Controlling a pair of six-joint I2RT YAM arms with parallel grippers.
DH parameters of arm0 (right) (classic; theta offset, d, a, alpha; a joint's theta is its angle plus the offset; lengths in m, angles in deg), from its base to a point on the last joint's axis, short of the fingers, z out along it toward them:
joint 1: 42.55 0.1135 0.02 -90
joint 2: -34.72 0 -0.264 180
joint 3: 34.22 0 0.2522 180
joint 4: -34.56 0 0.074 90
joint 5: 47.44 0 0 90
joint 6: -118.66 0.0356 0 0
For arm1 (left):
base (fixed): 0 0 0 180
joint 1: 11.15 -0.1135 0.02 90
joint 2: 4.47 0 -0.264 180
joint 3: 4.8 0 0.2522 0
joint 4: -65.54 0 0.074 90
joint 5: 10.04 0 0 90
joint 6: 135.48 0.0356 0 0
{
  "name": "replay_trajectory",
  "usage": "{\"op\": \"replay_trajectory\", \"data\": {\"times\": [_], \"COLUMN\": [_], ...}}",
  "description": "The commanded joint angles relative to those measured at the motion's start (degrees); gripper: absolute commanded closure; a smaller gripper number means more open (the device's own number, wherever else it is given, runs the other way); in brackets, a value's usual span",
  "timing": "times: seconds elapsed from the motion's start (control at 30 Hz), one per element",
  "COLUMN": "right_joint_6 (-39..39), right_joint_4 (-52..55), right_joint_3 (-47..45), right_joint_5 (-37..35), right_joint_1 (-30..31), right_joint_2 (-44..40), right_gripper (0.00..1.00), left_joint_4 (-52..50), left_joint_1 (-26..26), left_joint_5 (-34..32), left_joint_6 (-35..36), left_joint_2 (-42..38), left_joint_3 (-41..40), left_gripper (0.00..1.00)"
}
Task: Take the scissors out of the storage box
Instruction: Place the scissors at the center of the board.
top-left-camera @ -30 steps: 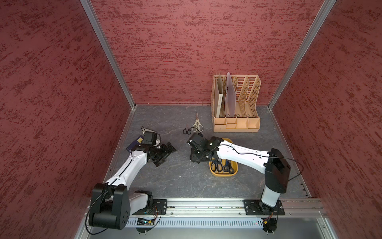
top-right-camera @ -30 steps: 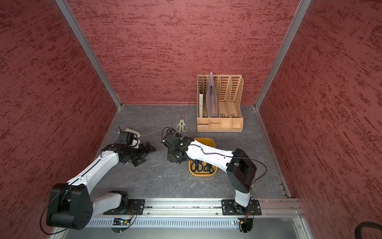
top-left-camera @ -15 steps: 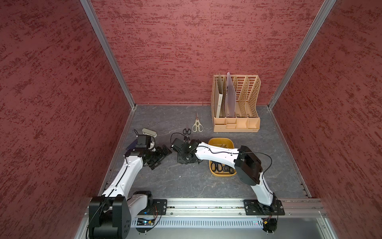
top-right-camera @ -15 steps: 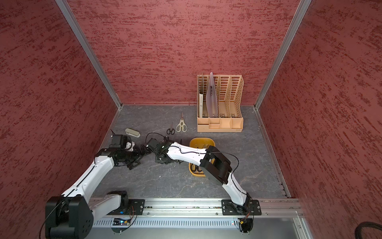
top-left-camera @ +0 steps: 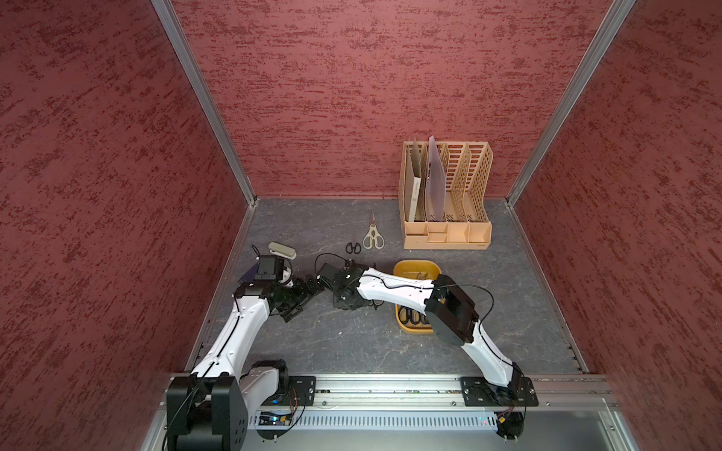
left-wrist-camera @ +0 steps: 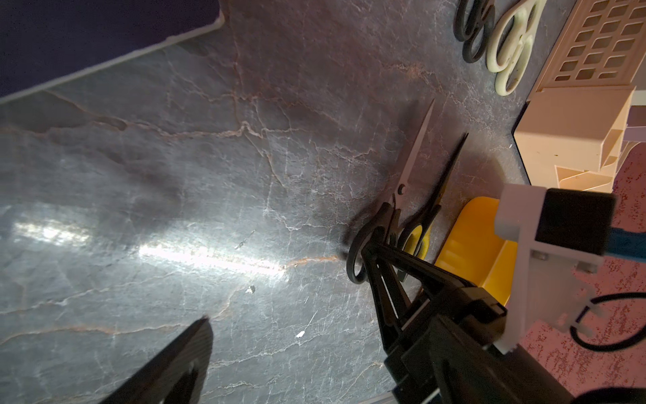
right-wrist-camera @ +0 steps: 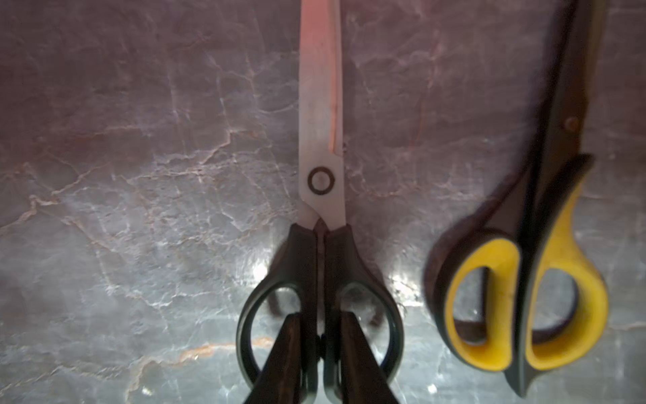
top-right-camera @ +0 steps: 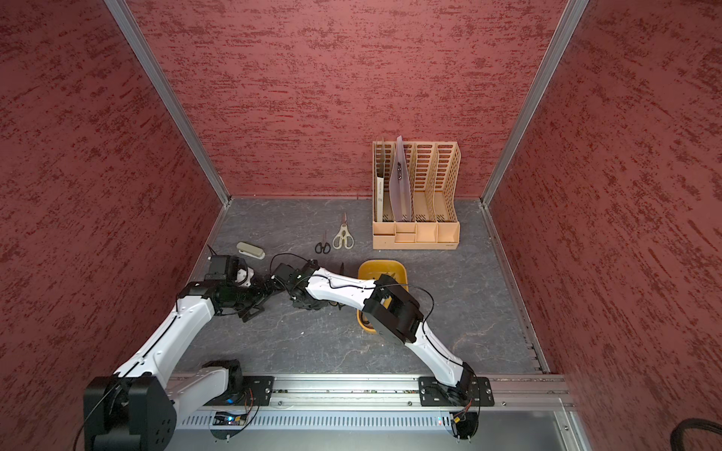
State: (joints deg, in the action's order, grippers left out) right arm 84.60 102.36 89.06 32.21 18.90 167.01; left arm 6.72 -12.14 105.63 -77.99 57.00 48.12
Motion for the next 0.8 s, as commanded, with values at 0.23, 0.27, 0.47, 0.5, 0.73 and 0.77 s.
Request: {"op": "replay_trajectory", "data": {"times": [0.23,0.27,0.47,0.5,0.73,0.77], "right_joint_6": [0.07,0.08,-0.42,-0.88,-1.57,-2.11], "right_joint_4": [1.53,1.51,-1.47,-2.84,-3.71,-4.19], "right_joint_3": [0.55,0.60,-0.53,-0.98,-3.69,-4.89], "right_joint_5": [-2.05,-2.07,-2.25,-2.25,-4.87,-4.92], "right_joint_1": [-0.63,-0.76,-0.82,-0.82,-1.05,-1.15], "right_joint_2": [0.97,0.97,-1.57,-2.60,-11.79,-13.47], "right_gripper": [0.84,0.82,0.72,0.70,0.69,0.69], "left_joint_4": [-0.23,-0.12,0.14,0.32,0.85,0.70], "left_joint_1": [-0.50,-0.50,-0.52,-0.51,-0.05,0.39], "left_joint_5": [0.34,0.30,0.68,0.80,3.21,3.26], "left_joint_6": [0.96,0.96,1.21,1.25,1.74,1.96], "left_joint_2": [-0.65,-0.67,-0.54,-0.44,0.68,1.14], "left_joint_3": [-0.40,-0.42,-0.48,-0.48,0.27,0.80], "left_gripper": [0.00,0.00,0.00,0.00,0.00,0.00]}}
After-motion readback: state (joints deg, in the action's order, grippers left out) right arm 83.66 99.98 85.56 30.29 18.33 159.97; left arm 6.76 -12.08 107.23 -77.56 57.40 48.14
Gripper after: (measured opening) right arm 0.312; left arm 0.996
